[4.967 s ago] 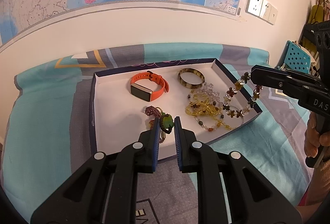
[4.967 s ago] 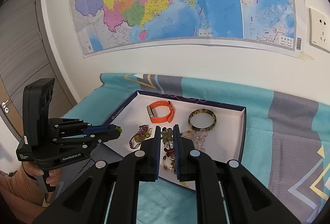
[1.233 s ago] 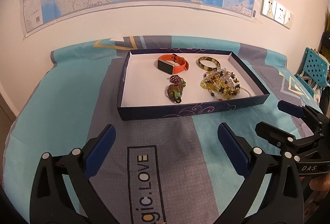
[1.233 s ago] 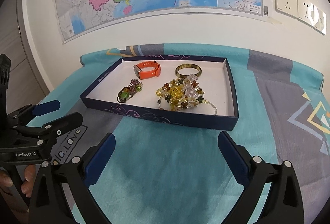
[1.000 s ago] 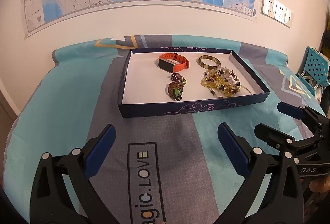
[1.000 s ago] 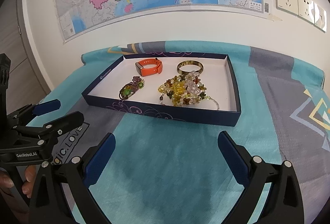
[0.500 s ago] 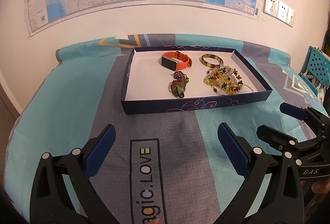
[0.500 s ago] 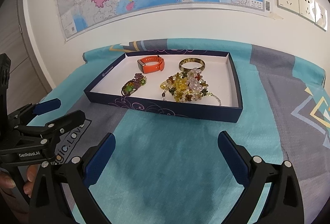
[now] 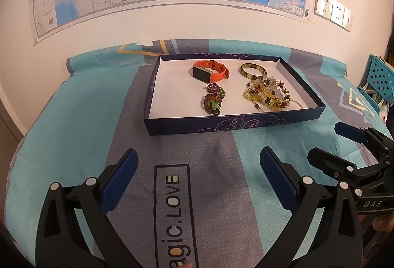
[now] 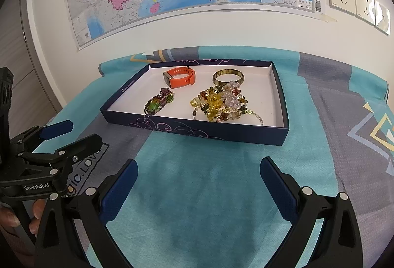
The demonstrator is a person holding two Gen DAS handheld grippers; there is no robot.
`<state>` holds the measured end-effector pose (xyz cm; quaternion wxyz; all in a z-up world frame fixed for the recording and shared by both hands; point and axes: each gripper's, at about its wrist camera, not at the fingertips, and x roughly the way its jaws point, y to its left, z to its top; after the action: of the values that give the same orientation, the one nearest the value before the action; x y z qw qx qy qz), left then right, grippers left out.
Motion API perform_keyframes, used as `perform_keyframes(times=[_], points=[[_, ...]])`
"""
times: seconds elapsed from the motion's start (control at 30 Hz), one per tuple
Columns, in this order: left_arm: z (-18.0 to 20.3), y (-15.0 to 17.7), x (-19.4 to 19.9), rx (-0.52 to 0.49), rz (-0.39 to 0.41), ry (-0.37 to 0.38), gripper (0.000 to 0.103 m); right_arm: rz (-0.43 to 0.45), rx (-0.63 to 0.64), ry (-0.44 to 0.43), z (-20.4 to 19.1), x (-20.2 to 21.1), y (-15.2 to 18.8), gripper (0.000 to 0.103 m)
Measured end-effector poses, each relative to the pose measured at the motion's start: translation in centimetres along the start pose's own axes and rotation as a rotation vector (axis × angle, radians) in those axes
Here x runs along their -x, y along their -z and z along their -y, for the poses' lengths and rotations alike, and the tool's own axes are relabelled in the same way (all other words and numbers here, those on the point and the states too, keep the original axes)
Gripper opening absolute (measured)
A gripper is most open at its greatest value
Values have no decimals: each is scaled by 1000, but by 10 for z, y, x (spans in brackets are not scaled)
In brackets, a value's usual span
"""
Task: Organize jewelry
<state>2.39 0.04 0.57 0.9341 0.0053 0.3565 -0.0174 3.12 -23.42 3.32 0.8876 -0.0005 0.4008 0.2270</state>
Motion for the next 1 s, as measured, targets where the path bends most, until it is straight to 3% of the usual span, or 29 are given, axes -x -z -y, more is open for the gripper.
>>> perform_keyframes(times=[1.0], points=[[3,-2,-2,-5,2,-2,98,-4,4,-2,0,0,-3,96]])
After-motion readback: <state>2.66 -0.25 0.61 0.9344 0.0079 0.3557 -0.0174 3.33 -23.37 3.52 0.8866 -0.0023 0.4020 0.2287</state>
